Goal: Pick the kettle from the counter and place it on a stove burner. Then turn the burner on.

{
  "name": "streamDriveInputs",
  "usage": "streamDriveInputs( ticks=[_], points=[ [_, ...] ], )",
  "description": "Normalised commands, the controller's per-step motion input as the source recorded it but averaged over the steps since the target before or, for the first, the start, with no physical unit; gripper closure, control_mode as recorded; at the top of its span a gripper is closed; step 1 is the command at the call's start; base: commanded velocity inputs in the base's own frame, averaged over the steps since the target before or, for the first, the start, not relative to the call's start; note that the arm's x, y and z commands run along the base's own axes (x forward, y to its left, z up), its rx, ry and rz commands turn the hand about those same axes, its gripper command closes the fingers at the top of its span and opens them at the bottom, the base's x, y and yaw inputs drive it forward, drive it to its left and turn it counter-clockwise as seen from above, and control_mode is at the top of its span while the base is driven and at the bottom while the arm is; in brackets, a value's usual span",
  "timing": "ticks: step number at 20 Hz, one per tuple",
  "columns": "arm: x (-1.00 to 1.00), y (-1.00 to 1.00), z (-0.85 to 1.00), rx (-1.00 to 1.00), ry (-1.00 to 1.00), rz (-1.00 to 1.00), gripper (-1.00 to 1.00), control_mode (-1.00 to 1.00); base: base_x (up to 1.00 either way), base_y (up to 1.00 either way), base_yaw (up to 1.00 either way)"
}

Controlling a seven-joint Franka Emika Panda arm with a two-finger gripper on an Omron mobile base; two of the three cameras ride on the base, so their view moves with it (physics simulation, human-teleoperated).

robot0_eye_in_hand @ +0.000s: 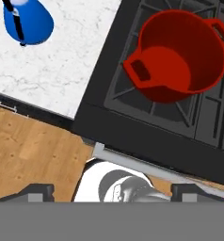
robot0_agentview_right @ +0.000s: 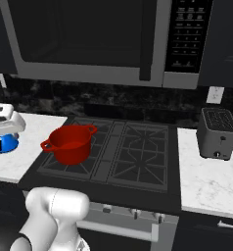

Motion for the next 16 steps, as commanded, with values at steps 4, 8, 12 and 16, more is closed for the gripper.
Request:
streamDriveInputs(
  ticks=[4, 8, 12, 16],
  points=[
    [0.01, 1.00, -0.08, -0.12, 0.02, 0.14, -1.00, -1.00, 0.00, 0.00, 0.00],
    [0.19, 1.00, -0.13, -0.11, 0.11, 0.11, -1.00, -1.00, 0.00, 0.00, 0.00],
    [0.64, 1.00, -0.39, -0.11, 0.11, 0.11, -1.00, -1.00, 0.00, 0.00, 0.00],
    [1.00, 0.60, -0.37, -0.12, 0.00, -0.02, -1.00, -1.00, 0.00, 0.00, 0.00]
  ],
)
